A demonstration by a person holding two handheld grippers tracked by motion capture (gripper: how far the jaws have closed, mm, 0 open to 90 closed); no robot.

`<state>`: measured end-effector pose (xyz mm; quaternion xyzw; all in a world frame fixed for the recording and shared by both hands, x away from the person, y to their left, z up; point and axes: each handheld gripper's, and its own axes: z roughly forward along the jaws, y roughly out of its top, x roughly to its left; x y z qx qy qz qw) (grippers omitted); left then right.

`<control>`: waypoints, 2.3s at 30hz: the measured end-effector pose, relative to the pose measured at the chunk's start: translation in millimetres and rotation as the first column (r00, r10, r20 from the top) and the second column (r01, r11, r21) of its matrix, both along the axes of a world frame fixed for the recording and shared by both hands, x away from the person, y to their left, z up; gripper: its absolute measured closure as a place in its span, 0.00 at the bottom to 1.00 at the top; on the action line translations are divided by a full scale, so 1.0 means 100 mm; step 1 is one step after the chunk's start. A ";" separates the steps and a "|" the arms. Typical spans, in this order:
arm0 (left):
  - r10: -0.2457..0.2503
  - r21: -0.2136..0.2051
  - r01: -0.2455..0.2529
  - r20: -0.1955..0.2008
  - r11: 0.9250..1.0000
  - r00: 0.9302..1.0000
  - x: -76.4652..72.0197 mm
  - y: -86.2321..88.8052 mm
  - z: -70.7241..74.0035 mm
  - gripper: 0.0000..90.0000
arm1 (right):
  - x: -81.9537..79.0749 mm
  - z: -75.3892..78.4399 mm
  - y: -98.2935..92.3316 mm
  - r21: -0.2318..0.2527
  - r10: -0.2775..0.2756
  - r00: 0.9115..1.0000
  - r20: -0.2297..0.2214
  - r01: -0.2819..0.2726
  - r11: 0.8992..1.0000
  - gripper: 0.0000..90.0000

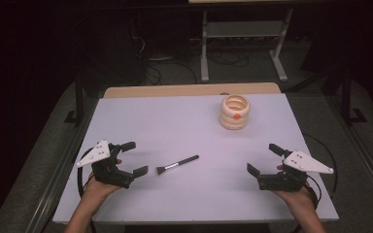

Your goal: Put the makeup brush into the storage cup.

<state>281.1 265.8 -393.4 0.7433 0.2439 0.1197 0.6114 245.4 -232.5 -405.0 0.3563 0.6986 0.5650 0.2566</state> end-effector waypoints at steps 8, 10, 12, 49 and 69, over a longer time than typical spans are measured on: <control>0.002 -0.003 -0.002 -0.001 1.000 1.000 0.01 -0.03 0.03 0.00 | 0.00 0.02 0.00 0.010 -0.005 1.000 0.007 0.005 1.000 0.00; -0.005 -0.019 0.005 0.000 1.000 1.000 0.02 -0.03 0.04 0.00 | 0.00 0.03 -0.01 0.017 -0.012 1.000 0.008 0.012 1.000 0.00; -0.008 -0.021 0.008 0.000 1.000 1.000 0.03 -0.04 0.04 0.00 | 0.00 0.03 -0.01 0.016 -0.013 1.000 0.008 0.013 1.000 0.00; -0.071 -0.030 0.073 0.035 0.997 0.997 0.26 -0.24 0.19 0.00 | 0.01 0.05 -0.01 0.020 -0.011 1.000 0.024 0.011 1.000 0.00; -0.092 -0.034 0.093 0.054 0.995 0.994 0.37 -0.34 0.26 0.00 | 0.01 0.04 -0.02 0.012 -0.013 0.999 0.032 0.013 1.000 0.00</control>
